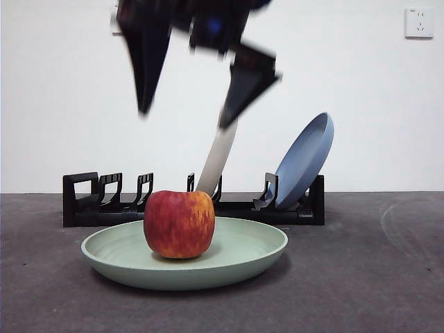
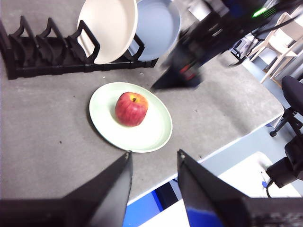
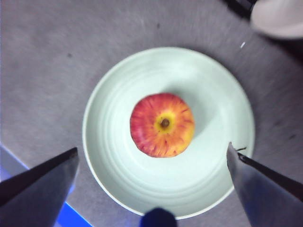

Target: Take the green plate from the plate rack,put the plate on the table,take the apple from the table,put the apple in the plate

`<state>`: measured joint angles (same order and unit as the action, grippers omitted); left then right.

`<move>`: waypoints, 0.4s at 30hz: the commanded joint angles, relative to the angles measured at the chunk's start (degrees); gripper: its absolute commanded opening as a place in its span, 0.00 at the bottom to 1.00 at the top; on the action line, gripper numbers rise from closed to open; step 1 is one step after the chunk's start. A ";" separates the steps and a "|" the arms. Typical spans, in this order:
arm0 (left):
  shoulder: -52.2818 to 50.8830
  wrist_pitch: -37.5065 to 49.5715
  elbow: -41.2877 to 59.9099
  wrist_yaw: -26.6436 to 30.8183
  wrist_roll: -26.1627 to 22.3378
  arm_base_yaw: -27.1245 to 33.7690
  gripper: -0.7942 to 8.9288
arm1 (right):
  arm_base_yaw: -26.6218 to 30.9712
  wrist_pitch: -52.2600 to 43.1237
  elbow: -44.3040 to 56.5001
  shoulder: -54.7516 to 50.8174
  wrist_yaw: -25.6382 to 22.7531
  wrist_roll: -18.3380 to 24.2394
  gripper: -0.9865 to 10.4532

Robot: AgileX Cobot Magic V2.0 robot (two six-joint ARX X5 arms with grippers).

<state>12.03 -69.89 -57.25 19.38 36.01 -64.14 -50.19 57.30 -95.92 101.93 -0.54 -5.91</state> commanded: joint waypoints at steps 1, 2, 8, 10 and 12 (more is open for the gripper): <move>1.64 1.31 0.24 0.77 -1.40 0.07 0.24 | -0.09 0.13 -0.33 -4.42 -0.44 2.40 0.51; 2.54 1.70 0.24 1.27 -2.03 0.07 0.24 | -0.09 0.44 -0.20 -6.12 -0.42 2.43 0.49; 9.01 2.80 0.24 1.68 -3.67 0.07 0.24 | -0.09 4.39 2.43 -17.05 -0.63 2.58 0.50; 11.52 2.91 0.24 1.70 -3.67 0.07 0.24 | -0.09 3.98 4.85 -21.03 -1.66 2.45 0.50; 14.19 3.41 0.24 1.97 -3.72 0.07 0.24 | -0.09 3.04 8.24 -25.29 -3.67 1.90 0.50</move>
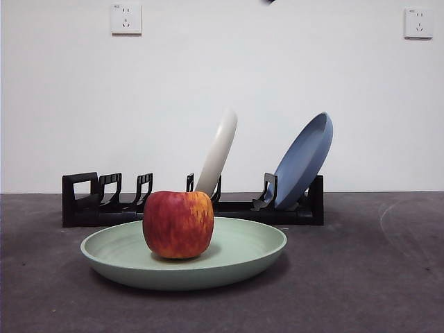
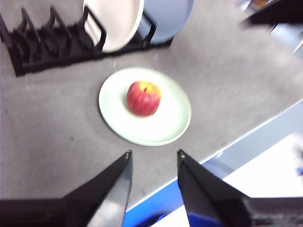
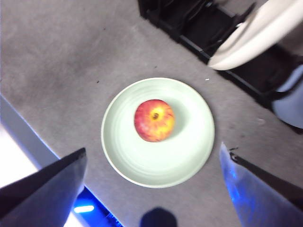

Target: Take the green plate from the plate rack,put the plate on the table,take the apple from the table,put the apple in the plate

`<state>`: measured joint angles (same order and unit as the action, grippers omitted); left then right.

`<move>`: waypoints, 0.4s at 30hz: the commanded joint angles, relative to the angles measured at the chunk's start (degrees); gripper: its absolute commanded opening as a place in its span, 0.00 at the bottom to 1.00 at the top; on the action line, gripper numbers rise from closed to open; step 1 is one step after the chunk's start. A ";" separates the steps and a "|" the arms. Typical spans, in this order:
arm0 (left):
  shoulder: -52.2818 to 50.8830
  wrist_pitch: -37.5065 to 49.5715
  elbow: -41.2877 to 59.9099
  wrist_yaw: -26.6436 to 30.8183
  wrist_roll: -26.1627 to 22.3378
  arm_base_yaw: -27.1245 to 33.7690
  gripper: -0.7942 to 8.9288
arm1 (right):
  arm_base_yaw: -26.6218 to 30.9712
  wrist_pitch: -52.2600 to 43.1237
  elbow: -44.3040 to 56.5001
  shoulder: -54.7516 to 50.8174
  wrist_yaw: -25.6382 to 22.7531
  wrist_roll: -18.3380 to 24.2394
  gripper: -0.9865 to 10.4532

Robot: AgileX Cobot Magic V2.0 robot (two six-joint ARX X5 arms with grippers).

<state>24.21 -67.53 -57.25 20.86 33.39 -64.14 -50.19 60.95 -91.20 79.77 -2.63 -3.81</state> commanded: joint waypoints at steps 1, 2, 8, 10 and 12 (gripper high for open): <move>3.34 1.55 0.24 1.01 -1.09 0.07 0.24 | -0.09 -1.09 5.70 -5.51 -2.38 -0.76 0.50; 4.48 2.08 0.24 1.60 -1.11 0.07 0.24 | -0.09 -1.40 7.67 -7.45 -2.89 -1.27 0.50; 12.39 8.33 0.24 1.68 -2.62 -0.04 0.24 | -0.04 -1.22 25.73 -25.49 -4.44 -7.80 0.50; 14.88 9.42 0.24 1.66 -2.58 -0.09 0.24 | -0.04 -0.39 30.58 -32.06 -4.42 -10.56 0.50; 17.27 10.25 0.24 1.20 -2.49 -0.11 0.24 | -0.04 0.83 33.09 -37.07 -4.46 -11.82 0.48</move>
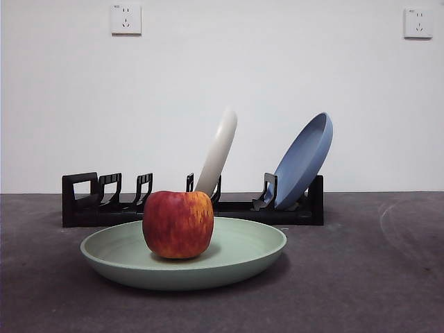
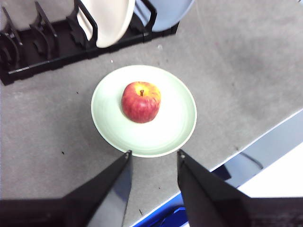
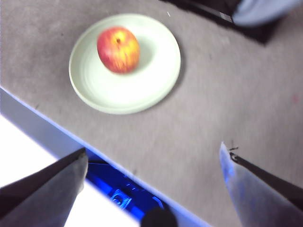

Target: Take the green plate from the plate rack,put the plate on the table,take the apple from the table,put the apple in the plate

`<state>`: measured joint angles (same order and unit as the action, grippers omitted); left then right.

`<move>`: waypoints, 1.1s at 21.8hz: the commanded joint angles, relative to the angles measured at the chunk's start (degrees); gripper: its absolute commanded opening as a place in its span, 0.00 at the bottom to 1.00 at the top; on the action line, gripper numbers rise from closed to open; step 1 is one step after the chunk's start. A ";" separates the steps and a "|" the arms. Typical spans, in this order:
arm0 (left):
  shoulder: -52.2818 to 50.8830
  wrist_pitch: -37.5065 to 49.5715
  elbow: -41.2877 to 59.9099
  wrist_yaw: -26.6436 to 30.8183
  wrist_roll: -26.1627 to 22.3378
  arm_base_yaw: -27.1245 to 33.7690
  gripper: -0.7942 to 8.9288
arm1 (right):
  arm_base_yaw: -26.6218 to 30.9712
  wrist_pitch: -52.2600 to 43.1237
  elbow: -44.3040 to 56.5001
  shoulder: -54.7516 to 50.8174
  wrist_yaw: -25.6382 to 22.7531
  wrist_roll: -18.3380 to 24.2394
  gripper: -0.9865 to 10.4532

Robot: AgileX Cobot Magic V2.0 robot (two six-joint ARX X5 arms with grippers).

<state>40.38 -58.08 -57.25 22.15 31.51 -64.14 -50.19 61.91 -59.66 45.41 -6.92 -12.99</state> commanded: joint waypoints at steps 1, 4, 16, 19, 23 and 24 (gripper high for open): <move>2.10 0.81 0.24 0.00 -0.46 -0.35 0.24 | -0.04 0.55 2.08 -4.72 -0.15 -2.64 0.39; 4.57 0.94 0.24 0.11 -0.50 -1.75 0.07 | -0.07 1.90 2.29 -7.69 -0.09 -2.01 0.08; 5.88 2.47 0.24 -1.42 1.68 -5.22 0.08 | -0.07 5.68 2.27 -7.74 -0.15 -5.84 0.09; 5.90 2.49 0.22 -1.11 1.68 -5.18 0.08 | -0.07 5.70 2.27 -7.69 -0.72 -6.32 0.09; 5.92 2.49 0.22 -1.14 1.68 -5.18 0.08 | -0.07 5.68 2.27 -7.69 -1.66 -6.32 0.09; 5.92 2.49 0.22 -1.14 1.68 -5.18 0.08 | -0.07 5.68 2.27 -7.69 -1.66 -6.32 0.09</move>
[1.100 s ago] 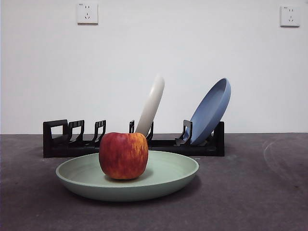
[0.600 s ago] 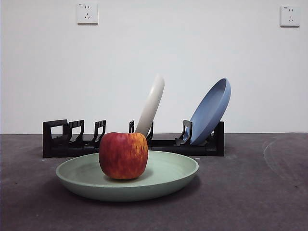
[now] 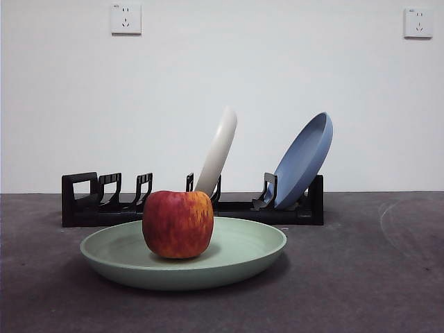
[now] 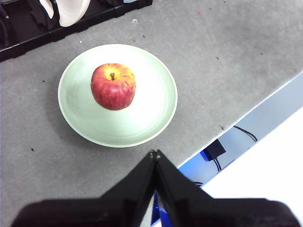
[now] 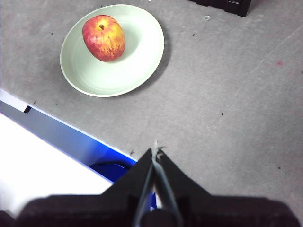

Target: Take the green plate from the plate rack,put the plate on the table,take the apple from the table,put the apple in the plate

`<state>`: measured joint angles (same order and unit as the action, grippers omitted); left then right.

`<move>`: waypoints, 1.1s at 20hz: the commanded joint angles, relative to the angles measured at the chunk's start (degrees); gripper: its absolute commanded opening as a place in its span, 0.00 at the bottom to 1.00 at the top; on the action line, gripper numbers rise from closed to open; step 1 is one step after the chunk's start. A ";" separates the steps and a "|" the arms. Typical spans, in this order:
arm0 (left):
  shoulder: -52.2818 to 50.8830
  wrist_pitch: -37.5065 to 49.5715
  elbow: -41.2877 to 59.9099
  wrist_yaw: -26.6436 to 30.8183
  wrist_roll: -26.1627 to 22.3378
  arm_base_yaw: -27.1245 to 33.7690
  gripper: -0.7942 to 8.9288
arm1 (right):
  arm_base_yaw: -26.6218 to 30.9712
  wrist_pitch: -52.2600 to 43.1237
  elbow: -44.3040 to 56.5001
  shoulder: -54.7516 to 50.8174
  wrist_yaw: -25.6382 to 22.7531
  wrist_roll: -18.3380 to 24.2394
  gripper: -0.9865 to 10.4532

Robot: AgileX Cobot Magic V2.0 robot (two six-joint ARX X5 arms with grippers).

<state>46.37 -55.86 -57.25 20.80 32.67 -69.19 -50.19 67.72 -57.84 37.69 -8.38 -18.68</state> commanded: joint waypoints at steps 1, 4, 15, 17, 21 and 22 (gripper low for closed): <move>-0.15 0.33 0.22 0.20 0.52 -0.13 0.08 | -0.07 -0.11 0.46 0.02 -0.20 -0.63 0.09; -3.69 1.68 0.17 0.26 -1.92 3.65 0.08 | -0.07 -0.13 0.46 0.02 -0.20 -0.63 0.09; -34.25 36.28 32.44 -28.76 -12.41 50.75 0.08 | -0.07 0.02 0.46 0.02 -0.20 -0.63 0.09; -40.04 43.82 39.89 -28.85 -12.70 56.22 0.08 | -0.07 0.04 0.46 0.02 -0.20 -0.63 0.09; -45.00 53.24 48.74 -30.21 -18.78 63.52 0.08 | -0.07 0.02 0.46 0.02 -0.22 -0.63 0.09; -45.31 54.71 49.99 -30.21 -20.50 64.72 0.08 | -0.07 0.04 0.46 0.02 -0.20 -0.63 0.09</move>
<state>1.32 -1.76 -7.57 -9.19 15.16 -4.62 -50.19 67.92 -57.84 37.71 -8.56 -18.68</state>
